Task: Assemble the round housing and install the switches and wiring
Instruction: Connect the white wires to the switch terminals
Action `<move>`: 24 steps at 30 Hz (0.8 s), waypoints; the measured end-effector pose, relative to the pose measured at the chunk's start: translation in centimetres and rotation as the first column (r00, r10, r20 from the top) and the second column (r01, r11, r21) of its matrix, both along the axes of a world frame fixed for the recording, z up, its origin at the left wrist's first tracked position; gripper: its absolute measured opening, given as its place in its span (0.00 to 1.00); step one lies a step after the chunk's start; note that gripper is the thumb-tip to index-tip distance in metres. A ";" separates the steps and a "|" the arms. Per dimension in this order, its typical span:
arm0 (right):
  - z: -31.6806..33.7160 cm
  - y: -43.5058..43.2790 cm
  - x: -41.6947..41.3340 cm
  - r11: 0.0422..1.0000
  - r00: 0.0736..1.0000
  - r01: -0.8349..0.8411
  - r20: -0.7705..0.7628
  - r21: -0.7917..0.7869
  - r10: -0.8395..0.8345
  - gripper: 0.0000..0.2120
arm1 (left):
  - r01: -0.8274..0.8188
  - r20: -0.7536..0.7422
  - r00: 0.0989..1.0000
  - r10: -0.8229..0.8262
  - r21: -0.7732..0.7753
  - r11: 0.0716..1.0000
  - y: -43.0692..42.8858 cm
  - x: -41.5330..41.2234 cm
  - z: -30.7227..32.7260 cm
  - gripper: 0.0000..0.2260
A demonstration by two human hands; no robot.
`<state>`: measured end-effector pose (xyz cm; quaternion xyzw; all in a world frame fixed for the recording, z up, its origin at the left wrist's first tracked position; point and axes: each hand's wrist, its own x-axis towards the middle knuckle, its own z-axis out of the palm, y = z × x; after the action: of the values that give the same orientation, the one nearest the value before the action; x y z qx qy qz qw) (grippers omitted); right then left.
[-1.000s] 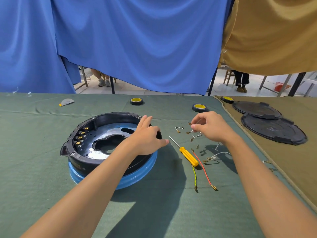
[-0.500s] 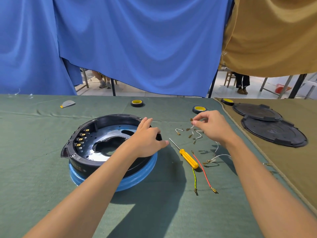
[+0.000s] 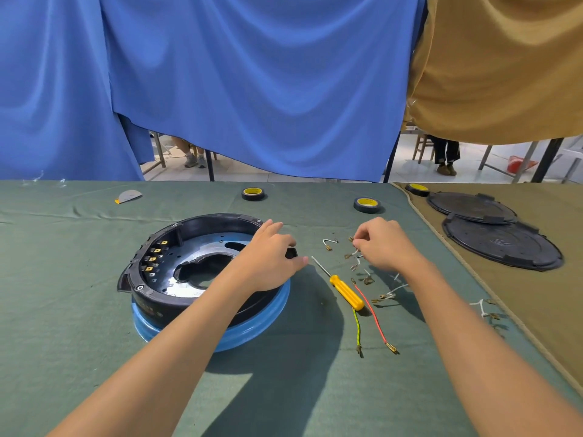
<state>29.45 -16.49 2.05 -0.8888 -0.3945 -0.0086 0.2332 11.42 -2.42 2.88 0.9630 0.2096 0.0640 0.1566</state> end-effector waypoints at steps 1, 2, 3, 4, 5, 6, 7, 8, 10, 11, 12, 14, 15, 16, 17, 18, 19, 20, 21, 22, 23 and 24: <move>-0.6 0.2 0.1 0.999 1.000 0.009 0.026 -0.051 -0.008 0.07 | -0.002 -0.003 1.000 0.002 0.011 1.000 -0.1 0.0 0.0 0.26; -1.2 0.4 0.1 0.996 0.999 0.012 0.040 -0.090 -0.008 0.08 | -0.002 -0.009 1.000 0.003 0.024 1.000 -0.2 -0.1 0.0 0.26; -1.8 0.6 -0.1 0.993 0.998 0.014 0.057 -0.119 -0.007 0.08 | -0.006 -0.019 1.000 0.006 0.044 0.999 -0.4 -0.1 0.1 0.25; -2.3 0.7 -0.3 0.990 0.996 0.020 0.087 -0.136 -0.009 0.08 | -0.012 -0.028 1.000 0.014 0.084 0.996 -0.6 -0.2 0.1 0.23; -2.7 0.9 -0.6 0.990 0.991 0.033 0.134 -0.139 -0.014 0.07 | -0.021 -0.027 0.999 0.026 0.159 0.987 -0.9 -0.3 0.2 0.20; -3.0 0.9 -0.8 0.990 0.982 0.044 0.189 -0.131 -0.019 0.08 | -0.041 -0.006 0.999 0.045 0.280 0.959 -1.3 -0.3 0.1 0.16; -3.2 0.9 -1.0 0.992 0.972 0.049 0.236 -0.116 -0.021 0.08 | -0.074 0.034 0.997 0.066 0.418 0.906 -1.7 -0.5 0.1 0.12; -3.2 0.7 -1.2 0.995 0.965 0.047 0.262 -0.092 -0.022 0.09 | -0.106 0.068 0.994 0.082 0.526 0.844 -2.2 -0.7 0.2 0.08; -2.9 0.1 -1.5 0.999 0.966 0.033 0.258 -0.015 -0.028 0.10 | -0.141 0.089 0.990 0.109 0.613 0.777 -2.9 -1.3 0.2 0.05; -2.6 -0.4 -1.6 0.999 0.968 0.031 0.250 0.017 -0.034 0.11 | -0.156 0.086 0.988 0.131 0.619 0.769 -3.1 -1.6 0.1 0.06; -2.4 -1.1 -1.7 0.999 0.968 0.035 0.248 0.029 -0.041 0.11 | -0.174 0.082 0.984 0.157 0.616 0.768 -3.2 -1.9 -0.1 0.07; -2.3 -2.9 -2.0 0.999 0.963 0.052 0.264 -0.014 -0.046 0.11 | -0.196 0.067 0.978 0.198 0.621 0.759 -3.6 -2.6 -0.7 0.09; -2.3 -3.9 -2.1 0.997 0.961 0.064 0.273 -0.053 -0.047 0.11 | -0.188 0.054 0.979 0.199 0.630 0.753 -3.8 -3.0 -1.0 0.10; -2.3 -5.0 -2.2 0.992 0.959 0.080 0.280 -0.097 -0.049 0.11 | -0.172 0.037 0.981 0.192 0.631 0.756 -4.1 -3.3 -1.3 0.12; -2.3 -6.1 -2.3 0.985 0.956 0.098 0.289 -0.144 -0.053 0.12 | -0.155 0.019 0.983 0.182 0.616 0.773 -4.4 -3.5 -1.4 0.15; -2.3 -7.1 -2.5 0.974 0.952 0.120 0.299 -0.193 -0.058 0.13 | -0.140 0.003 0.985 0.172 0.588 0.797 -4.7 -3.6 -1.5 0.17; -2.3 -8.0 -2.7 0.960 0.949 0.143 0.310 -0.242 -0.064 0.15 | -0.130 -0.008 0.987 0.161 0.557 0.820 -5.0 -3.7 -1.4 0.19; -2.2 -8.8 -2.9 0.943 0.947 0.163 0.315 -0.289 -0.067 0.16 | -0.121 -0.011 0.989 0.149 0.531 0.839 -5.4 -3.8 -1.4 0.21; -2.2 -9.5 -3.1 0.928 0.948 0.173 0.313 -0.331 -0.066 0.17 | -0.111 -0.010 0.991 0.135 0.514 0.851 -5.9 -3.9 -1.4 0.22; -2.2 -10.1 -3.4 0.916 0.952 0.175 0.300 -0.361 -0.064 0.18 | -0.101 -0.008 0.993 0.121 0.505 0.857 -6.3 -4.0 -1.3 0.22; -2.1 -10.5 -3.7 0.909 0.959 0.171 0.276 -0.381 -0.064 0.19 | -0.091 -0.007 0.994 0.109 0.502 0.860 -6.7 -4.1 -1.3 0.22; -2.0 -10.8 -4.1 0.905 0.967 0.161 0.247 -0.393 -0.065 0.19 | -0.082 -0.007 0.995 0.099 0.501 0.862 -7.1 -4.3 -1.3 0.22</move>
<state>25.38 -27.27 0.00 -0.9323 -0.3592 -0.0412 -0.0062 7.14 -9.57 1.56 0.9607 0.2333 0.1078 -0.1044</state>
